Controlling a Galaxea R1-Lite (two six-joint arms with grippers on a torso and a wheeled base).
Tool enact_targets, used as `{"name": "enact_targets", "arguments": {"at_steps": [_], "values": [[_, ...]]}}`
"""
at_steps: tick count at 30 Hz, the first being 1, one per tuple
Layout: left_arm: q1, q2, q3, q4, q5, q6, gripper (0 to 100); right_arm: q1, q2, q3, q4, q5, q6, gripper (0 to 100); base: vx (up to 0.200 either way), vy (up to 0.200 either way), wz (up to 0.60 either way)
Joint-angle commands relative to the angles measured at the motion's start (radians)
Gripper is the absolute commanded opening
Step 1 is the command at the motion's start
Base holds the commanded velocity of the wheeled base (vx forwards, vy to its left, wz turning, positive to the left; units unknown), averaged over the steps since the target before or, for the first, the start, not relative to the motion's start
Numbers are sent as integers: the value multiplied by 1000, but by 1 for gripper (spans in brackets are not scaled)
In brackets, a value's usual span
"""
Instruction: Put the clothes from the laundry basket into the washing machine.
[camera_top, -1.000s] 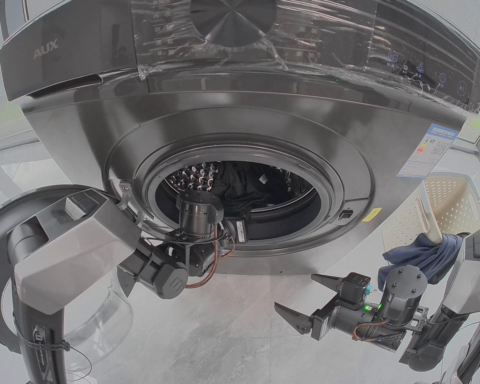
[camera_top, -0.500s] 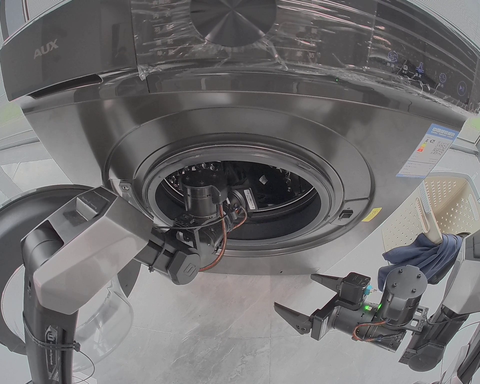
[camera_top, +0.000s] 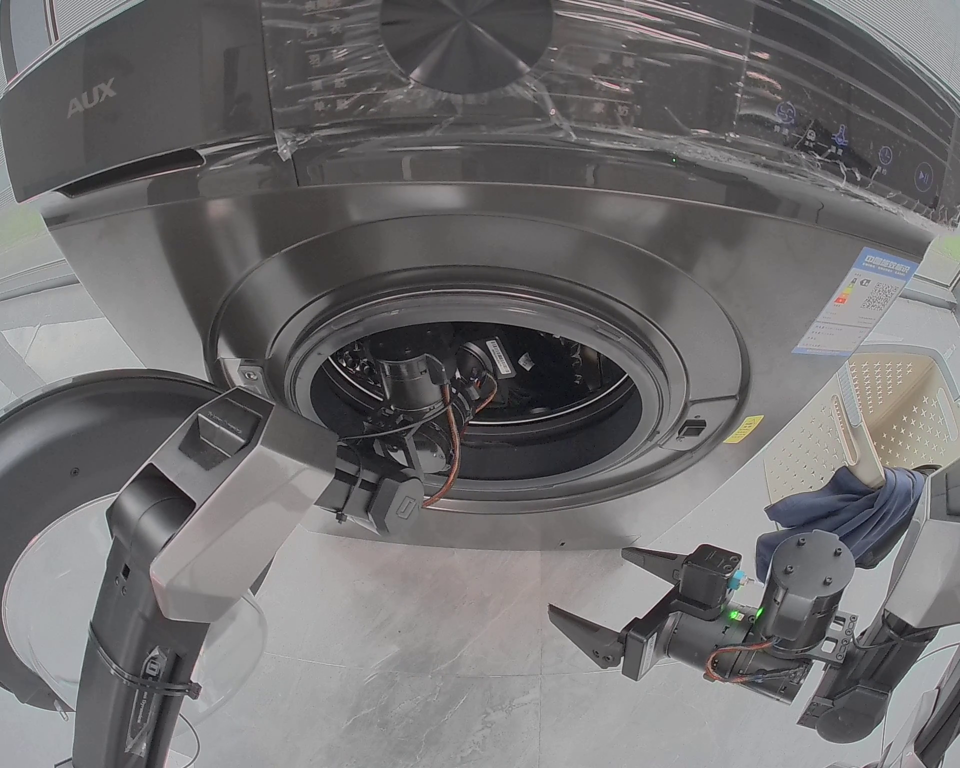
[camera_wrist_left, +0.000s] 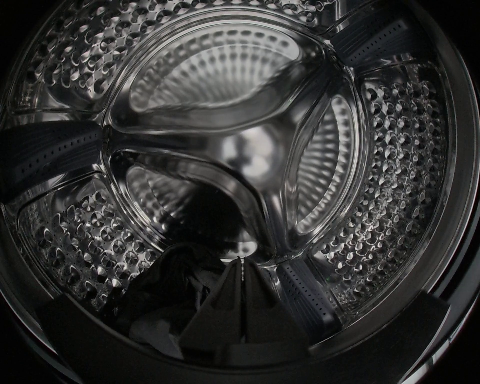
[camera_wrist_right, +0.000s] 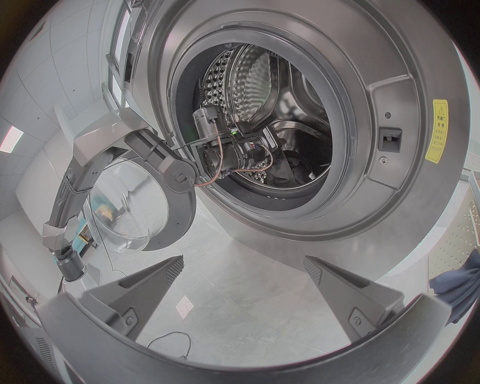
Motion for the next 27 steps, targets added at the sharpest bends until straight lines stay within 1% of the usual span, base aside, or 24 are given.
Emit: {"name": "enact_targets", "arguments": {"at_steps": [1,2,3,6,14,15,17,21,26,27], "values": [[3,36,-15,2,1,1,0,0,1,0,0,1,0,100,0,0,0],[1,34,-15,4,3,1,0,0,1,0,0,1,0,100,0,0,0],[0,31,-13,5,3,0,100,-2,1,0,0,1,0,100,0,0,0],[-3,28,-9,8,3,-2,100,-2,1,0,0,1,0,100,0,0,0],[-9,-36,105,36,7,0,100,-3,1,0,0,1,0,100,0,0,0],[-9,-47,136,56,7,1,100,-2,1,0,0,1,0,100,0,0,0],[-9,-49,154,85,7,3,100,1,1,0,0,-1,0,100,0,0,0],[-8,-36,149,101,6,4,100,1,1,0,0,-1,0,100,0,0,0],[-6,26,77,124,9,7,100,1,1,0,0,1,0,100,0,0,0],[-5,33,68,125,11,9,0,1,1,-1,0,1,0,100,0,0,0]]}}
